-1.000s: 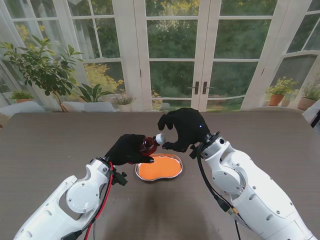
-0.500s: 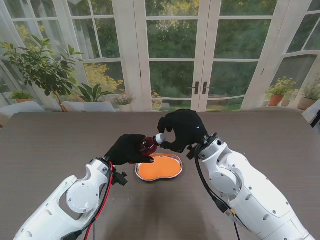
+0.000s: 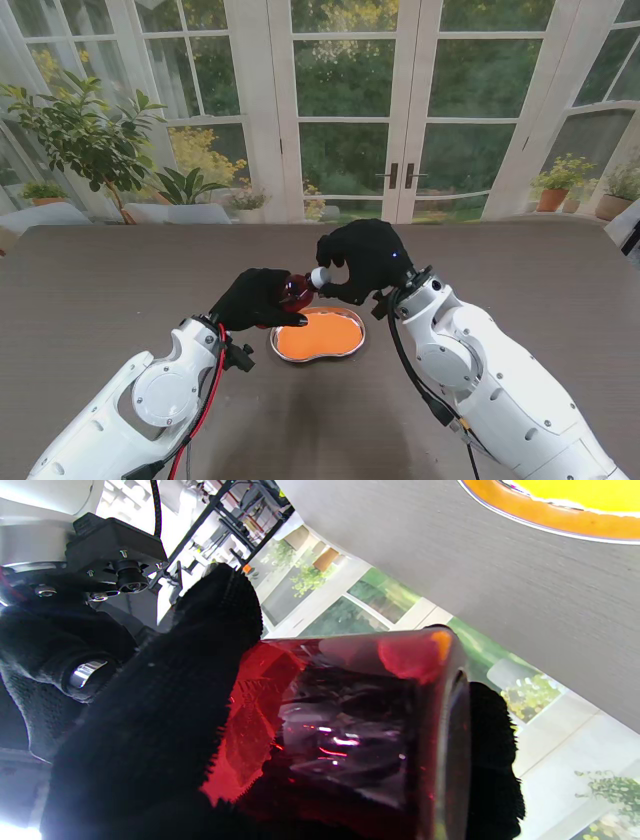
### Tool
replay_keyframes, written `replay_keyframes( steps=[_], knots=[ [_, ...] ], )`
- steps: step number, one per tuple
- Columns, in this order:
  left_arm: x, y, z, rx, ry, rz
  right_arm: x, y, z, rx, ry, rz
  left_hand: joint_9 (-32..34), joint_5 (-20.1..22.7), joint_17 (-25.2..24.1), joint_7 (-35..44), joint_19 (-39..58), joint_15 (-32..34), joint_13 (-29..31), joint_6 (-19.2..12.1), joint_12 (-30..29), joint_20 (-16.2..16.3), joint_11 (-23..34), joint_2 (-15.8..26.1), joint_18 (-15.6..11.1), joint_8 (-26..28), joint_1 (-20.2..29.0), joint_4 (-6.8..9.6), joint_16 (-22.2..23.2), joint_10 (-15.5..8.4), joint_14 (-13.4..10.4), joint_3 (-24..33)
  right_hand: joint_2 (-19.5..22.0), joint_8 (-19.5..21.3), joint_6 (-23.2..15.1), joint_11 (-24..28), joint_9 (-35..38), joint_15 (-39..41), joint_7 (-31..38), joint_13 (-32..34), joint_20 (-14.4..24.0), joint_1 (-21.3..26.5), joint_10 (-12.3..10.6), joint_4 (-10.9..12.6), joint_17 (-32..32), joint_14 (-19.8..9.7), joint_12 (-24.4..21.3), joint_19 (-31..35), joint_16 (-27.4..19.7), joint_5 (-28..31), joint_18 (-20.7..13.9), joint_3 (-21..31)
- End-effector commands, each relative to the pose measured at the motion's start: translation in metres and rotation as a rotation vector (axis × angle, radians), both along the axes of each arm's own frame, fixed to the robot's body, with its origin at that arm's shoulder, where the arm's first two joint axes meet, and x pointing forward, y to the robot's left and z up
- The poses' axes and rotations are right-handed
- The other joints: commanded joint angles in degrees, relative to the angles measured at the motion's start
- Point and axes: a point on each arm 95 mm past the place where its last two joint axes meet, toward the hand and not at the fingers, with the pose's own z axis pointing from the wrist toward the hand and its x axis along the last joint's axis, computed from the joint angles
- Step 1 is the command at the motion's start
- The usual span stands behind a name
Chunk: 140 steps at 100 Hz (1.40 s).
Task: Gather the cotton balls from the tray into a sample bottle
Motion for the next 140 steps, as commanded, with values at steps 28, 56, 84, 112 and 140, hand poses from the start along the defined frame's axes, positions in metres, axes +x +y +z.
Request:
replay_keyframes(
  steps=[28,56,84,112,140],
  knots=[
    [-0.0016,-0.0033,0.0005,0.003,0.012,-0.018,-0.0014,0.0045,-0.0019,-0.024,0.044,0.011,2.35,8.64,-1.21,6.14,1.18,1.26,0.89,-10.91,0.60,1.41,1.01,14.90,-1.09,0.25,10.67,-0.38,0.10,-2.49,1.46,18.74,11.71,-0.67,0.52,0.47,6.96,4.43,3.48,0.14,-0.18,-1.88,0.21,3.39,1.44,-0.48,1.47,4.31,1.65,5.50,1.04,-1.90],
    [-0.0018,-0.0033,0.0002,0.005,0.015,-0.022,-0.0007,0.0043,-0.0021,-0.040,0.067,0.008,2.33,8.64,-1.20,6.14,1.18,1.25,0.88,-10.96,0.59,1.41,1.01,14.95,-1.13,0.25,10.63,-0.39,0.10,-2.48,1.44,18.75,18.48,4.26,0.83,4.08,8.10,6.87,3.18,0.07,-0.22,-2.74,0.65,8.66,2.80,0.13,2.35,5.38,2.73,8.82,1.60,-4.39],
    [-0.0017,-0.0029,0.0002,0.007,0.015,-0.022,-0.0016,0.0058,-0.0042,-0.036,0.103,0.018,2.33,8.59,-1.20,6.10,1.18,1.25,0.81,-10.84,0.58,1.42,1.02,14.90,-1.10,0.24,10.73,-0.38,0.11,-2.46,1.49,18.71,26.88,5.25,2.06,9.15,8.22,8.69,6.03,0.03,-0.31,0.08,1.53,9.45,3.84,0.60,1.24,5.84,3.59,9.33,2.66,-4.76],
    [-0.0016,-0.0027,-0.0002,0.006,0.014,-0.022,-0.0030,0.0074,-0.0064,-0.037,0.151,0.022,2.25,8.62,-1.22,6.10,1.17,1.27,0.82,-10.94,0.57,1.41,0.97,14.97,-1.14,0.24,10.71,-0.36,0.11,-2.45,1.53,18.70,35.11,13.00,4.98,11.62,8.22,9.30,4.58,-0.03,0.24,0.31,2.85,14.29,3.43,1.52,1.95,6.15,3.76,10.02,3.10,-3.04],
    [-0.0024,-0.0024,-0.0006,0.004,0.014,-0.018,-0.0020,0.0049,-0.0085,-0.033,0.154,-0.003,2.29,8.56,-1.23,6.07,1.16,1.24,0.79,-10.92,0.57,1.42,0.99,15.01,-1.09,0.26,10.71,-0.36,0.09,-2.50,1.55,18.68,40.63,11.33,2.57,3.12,7.14,5.28,-4.82,0.00,0.38,-6.43,2.32,13.75,0.45,1.91,0.38,5.15,1.79,4.17,2.55,-11.20]
  ],
)
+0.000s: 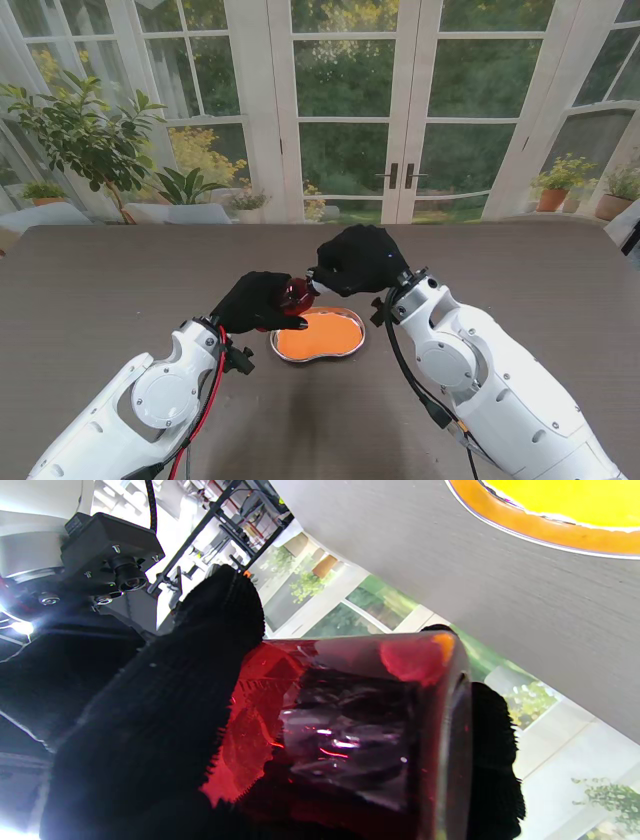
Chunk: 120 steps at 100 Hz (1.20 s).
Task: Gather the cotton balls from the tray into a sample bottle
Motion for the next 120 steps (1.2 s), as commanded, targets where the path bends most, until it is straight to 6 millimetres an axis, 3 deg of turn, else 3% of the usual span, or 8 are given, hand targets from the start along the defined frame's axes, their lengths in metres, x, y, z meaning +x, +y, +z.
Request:
replay_keyframes(
  steps=[1,10,29,42,62,80,108,120],
  knots=[
    [0.000,-0.002,0.002,-0.003,0.002,-0.009,-0.002,0.001,-0.005,-0.007,0.007,0.006,2.31,8.54,-1.22,6.08,1.16,1.24,0.82,-12.01,0.56,1.38,1.00,15.01,-1.24,0.26,10.68,-0.37,0.09,-2.93,1.42,17.80,-0.01,-0.34,-0.68,-2.20,3.58,0.04,-3.19,-0.05,0.41,-2.36,-0.38,1.70,-0.93,-2.28,-0.40,3.64,-0.85,-1.31,1.48,-2.16],
    [0.000,-0.002,0.003,-0.004,0.002,-0.007,-0.002,-0.002,-0.004,-0.012,-0.009,0.004,2.29,8.62,-1.26,6.11,1.15,1.26,0.86,-11.95,0.55,1.38,0.98,14.95,-1.25,0.27,10.68,-0.37,0.10,-2.79,1.40,17.83,-3.70,-0.93,-2.43,-5.35,-1.55,-4.96,-6.98,0.02,0.53,-3.36,-0.99,0.97,-3.73,-2.47,0.51,1.98,-3.21,-8.07,0.05,-3.37],
    [0.000,-0.002,0.003,-0.006,0.001,-0.004,-0.004,-0.007,0.000,0.009,-0.057,0.015,2.31,8.59,-1.23,6.06,1.18,1.26,0.87,-11.99,0.56,1.40,1.01,15.04,-1.15,0.24,10.68,-0.39,0.10,-2.84,1.46,17.83,-19.50,-0.77,-3.62,-5.39,-12.62,-12.73,-6.80,0.15,1.06,-3.08,-1.78,-1.05,-6.50,-3.71,0.45,0.25,-6.98,-20.62,-2.46,3.65],
    [-0.001,-0.002,0.002,-0.007,0.001,-0.002,-0.005,-0.010,0.001,0.032,-0.095,0.027,2.29,8.59,-1.27,6.05,1.15,1.27,0.88,-11.89,0.54,1.40,1.00,15.00,-1.17,0.24,10.74,-0.39,0.11,-2.78,1.47,17.83,-34.98,-2.08,-4.91,-4.24,-14.76,-14.01,-3.90,0.19,1.04,-1.62,-1.84,-2.70,-6.52,-4.40,-0.81,-0.08,-7.45,-19.95,-2.43,9.89],
    [-0.001,-0.001,0.003,-0.008,-0.001,0.000,-0.007,-0.009,-0.002,0.041,-0.167,0.027,2.29,8.55,-1.26,6.04,1.16,1.25,0.85,-11.95,0.54,1.41,1.02,15.04,-1.15,0.25,10.69,-0.41,0.11,-2.75,1.45,17.81,-48.99,-2.69,-5.64,-3.70,-13.79,-12.69,-2.09,0.25,0.59,0.37,-2.33,-3.98,-4.58,-5.82,-1.34,-0.15,-6.45,-15.54,-2.04,13.68],
    [0.000,-0.001,0.003,-0.009,-0.002,0.000,-0.008,-0.003,-0.007,0.045,-0.220,0.019,2.28,8.57,-1.26,6.05,1.16,1.28,0.83,-11.97,0.54,1.42,1.01,15.01,-1.15,0.26,10.69,-0.41,0.13,-2.84,1.43,17.79,-51.04,-2.63,-4.97,-3.44,-11.61,-10.47,-1.26,0.31,0.40,1.75,-2.79,-4.11,-2.72,-6.55,-1.36,0.54,-5.35,-13.14,-1.85,14.13],
    [0.000,-0.001,0.003,-0.010,-0.004,-0.001,-0.008,0.003,-0.008,0.073,-0.249,0.009,2.21,8.46,-1.28,6.02,1.14,1.26,0.81,-12.03,0.53,1.43,0.99,15.05,-1.14,0.26,10.69,-0.43,0.12,-2.87,1.35,17.75,-48.24,-2.73,-3.64,-3.30,-6.20,-6.45,-0.48,0.22,-0.08,6.23,-3.52,-3.29,-0.33,-6.47,-1.46,1.79,-3.46,-6.90,-1.21,13.97],
    [0.000,-0.001,0.003,-0.011,-0.003,0.001,-0.009,0.003,-0.008,0.085,-0.247,0.011,2.21,8.51,-1.35,6.03,1.10,1.22,0.76,-11.89,0.52,1.43,0.98,15.08,-1.11,0.26,10.71,-0.43,0.11,-2.65,1.53,17.75,-48.07,-9.62,-4.15,-3.80,-4.16,-5.34,2.19,0.18,-0.42,8.73,-3.67,-11.03,0.17,-6.11,-0.98,2.25,-2.87,-5.85,-0.79,13.32]
  ],
)
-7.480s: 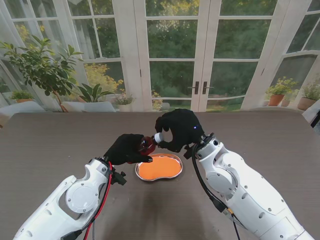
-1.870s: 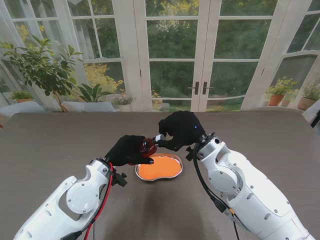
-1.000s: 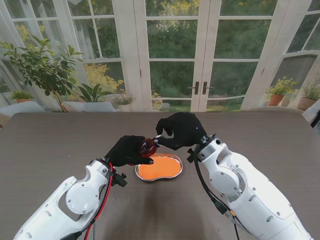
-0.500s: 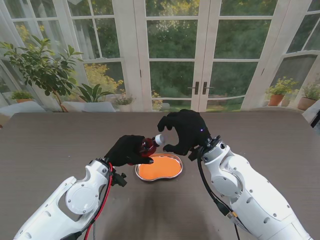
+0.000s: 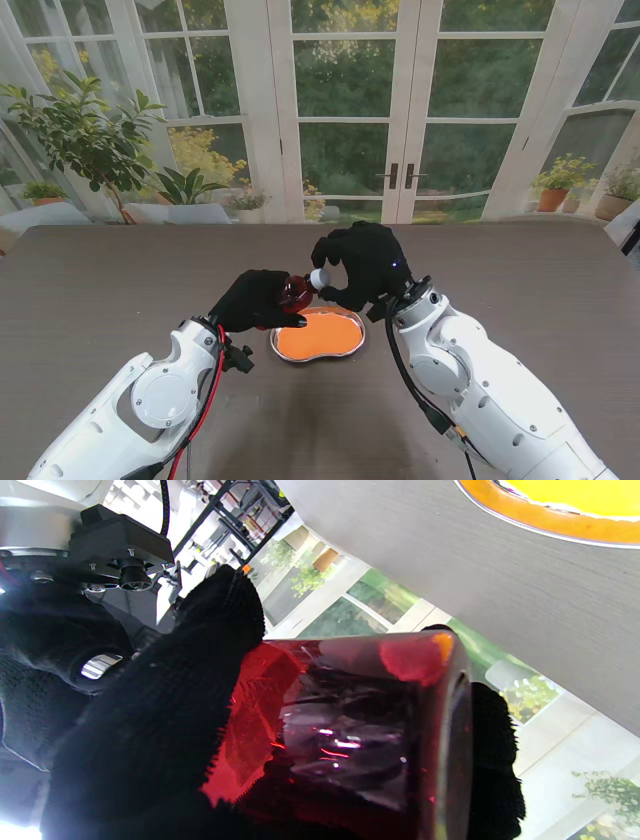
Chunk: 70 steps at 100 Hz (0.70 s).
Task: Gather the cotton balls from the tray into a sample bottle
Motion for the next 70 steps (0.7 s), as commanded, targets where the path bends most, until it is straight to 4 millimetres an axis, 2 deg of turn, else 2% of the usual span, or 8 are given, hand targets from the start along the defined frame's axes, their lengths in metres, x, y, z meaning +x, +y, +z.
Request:
replay_keyframes(
  steps=[1,7,18,33,49,70],
  knots=[
    [-0.0005,-0.0021,0.0009,-0.003,0.006,-0.010,-0.0013,0.0033,-0.0013,-0.001,0.009,0.009,2.19,8.51,-1.33,6.03,1.10,1.22,0.77,-11.96,0.51,1.35,0.97,15.07,-1.17,0.26,10.71,-0.43,0.11,-2.79,1.47,17.74,-0.58,-3.82,-0.44,0.20,3.45,3.03,3.88,0.79,-0.46,2.44,-1.25,-4.78,1.29,-1.10,0.05,3.18,1.27,2.32,0.03,3.26],
    [-0.0006,-0.0023,0.0009,-0.003,0.007,-0.010,-0.0014,0.0035,-0.0015,-0.001,0.009,0.010,2.22,8.49,-1.33,6.00,1.10,1.24,0.81,-12.04,0.53,1.36,0.99,15.06,-1.17,0.24,10.69,-0.43,0.12,-2.85,1.48,17.74,-0.56,-7.38,-1.02,-0.01,4.37,3.42,6.89,0.80,-0.57,3.73,-1.35,-7.20,1.64,-1.03,0.67,3.36,1.50,2.21,0.16,3.03],
    [-0.0006,-0.0023,0.0007,-0.003,0.008,-0.011,-0.0016,0.0041,-0.0022,0.004,0.013,0.012,2.22,8.49,-1.27,6.01,1.14,1.23,0.76,-11.95,0.52,1.36,0.99,15.07,-1.31,0.25,10.70,-0.44,0.12,-2.75,1.44,17.75,0.15,-10.42,-1.96,-0.36,6.03,4.30,10.84,0.78,-0.62,5.95,-1.32,-9.48,2.06,-0.86,1.51,3.56,1.91,2.15,0.39,2.46],
    [-0.0009,-0.0019,0.0007,-0.003,0.009,-0.009,-0.0019,0.0052,-0.0031,0.008,0.018,0.020,2.22,8.54,-1.28,6.06,1.13,1.25,0.80,-12.07,0.51,1.36,1.00,15.06,-1.26,0.27,10.65,-0.46,0.13,-2.83,1.35,17.76,1.92,-13.40,-3.63,-0.32,8.20,5.26,15.55,0.74,-0.71,8.99,-1.63,-9.51,2.42,-0.28,1.83,3.75,2.36,2.49,0.87,1.88],
    [-0.0013,-0.0017,0.0005,-0.002,0.012,-0.010,-0.0018,0.0063,-0.0033,0.014,0.018,0.025,2.23,8.54,-1.33,6.02,1.11,1.25,0.80,-12.00,0.51,1.36,1.01,15.06,-1.28,0.24,10.64,-0.48,0.13,-2.73,1.47,17.78,-0.73,-14.43,-6.02,-1.35,7.65,4.45,15.35,0.76,-0.81,11.75,-2.49,-9.22,2.37,-0.82,1.55,3.59,2.04,2.64,0.45,2.43],
    [-0.0009,-0.0017,0.0006,0.000,0.014,-0.012,-0.0015,0.0065,-0.0036,0.012,0.023,0.032,2.21,8.51,-1.32,6.00,1.12,1.22,0.71,-11.89,0.48,1.37,1.00,15.06,-1.31,0.25,10.70,-0.50,0.14,-2.67,1.49,17.79,-3.29,-14.53,-8.25,-2.91,5.04,3.30,14.83,0.78,-0.98,13.91,-2.42,-9.10,2.05,-1.62,1.37,3.20,1.59,1.67,-0.33,3.07]
  ],
)
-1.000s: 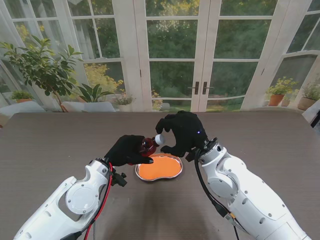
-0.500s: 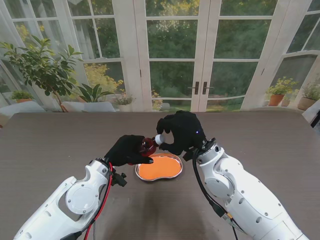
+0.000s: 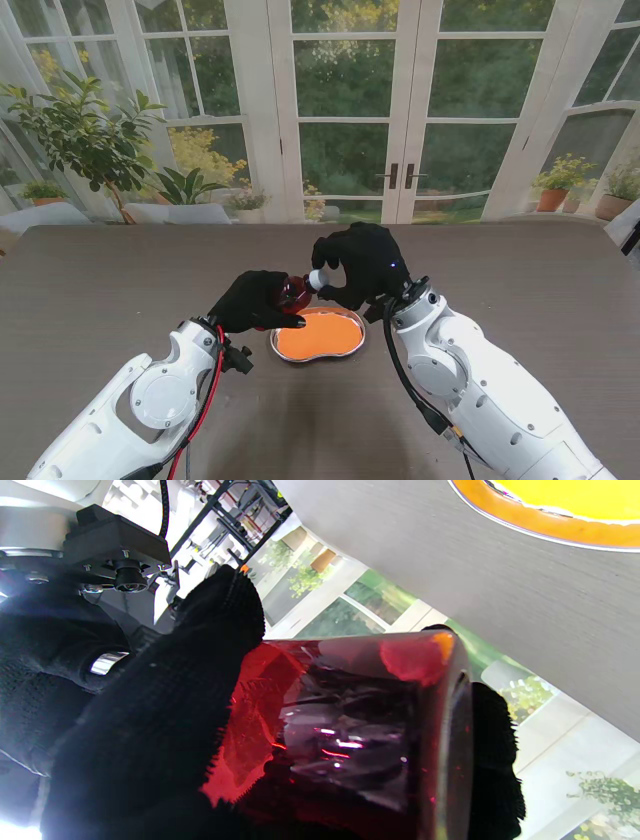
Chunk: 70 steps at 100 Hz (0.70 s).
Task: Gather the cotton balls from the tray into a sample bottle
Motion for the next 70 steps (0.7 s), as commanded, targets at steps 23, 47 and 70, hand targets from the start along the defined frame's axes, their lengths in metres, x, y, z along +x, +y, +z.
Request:
replay_keyframes(
  steps=[23,47,70],
  knots=[
    [0.0001,-0.0039,0.0021,-0.002,0.007,-0.019,-0.0010,0.0042,-0.0028,-0.015,0.013,0.024,2.21,8.53,-1.37,5.97,1.10,1.29,0.84,-12.04,0.48,1.36,1.02,15.08,-1.23,0.26,10.69,-0.49,0.17,-2.84,1.47,17.75,-3.70,-0.03,-9.83,-3.04,-0.54,-0.80,7.13,0.29,-0.39,9.04,-1.65,0.60,0.77,-3.19,-0.77,2.64,-0.61,1.31,-1.42,4.10],
    [0.0004,-0.0040,0.0021,-0.002,0.007,-0.018,-0.0007,0.0047,-0.0031,-0.014,0.005,0.025,2.15,8.47,-1.38,5.94,1.08,1.24,0.76,-12.03,0.47,1.37,0.98,15.09,-1.21,0.27,10.70,-0.50,0.14,-2.72,1.52,17.75,-5.67,1.79,-9.95,-2.82,-1.12,-1.12,5.06,0.38,-0.41,8.51,-1.71,0.63,0.80,-3.88,-0.42,2.46,-0.76,1.84,-2.40,4.83],
    [0.0003,-0.0036,0.0021,0.000,0.007,-0.019,-0.0006,0.0040,-0.0026,-0.016,0.007,0.030,2.15,8.50,-1.36,5.94,1.09,1.24,0.80,-12.04,0.47,1.38,0.99,15.16,-1.20,0.28,10.70,-0.50,0.14,-2.90,1.51,17.71,-5.29,1.31,-9.96,-2.66,-0.70,-0.84,6.17,0.36,-0.35,9.61,-1.94,0.59,0.98,-3.87,-0.75,2.54,-0.63,1.92,-2.31,4.88]
  ],
)
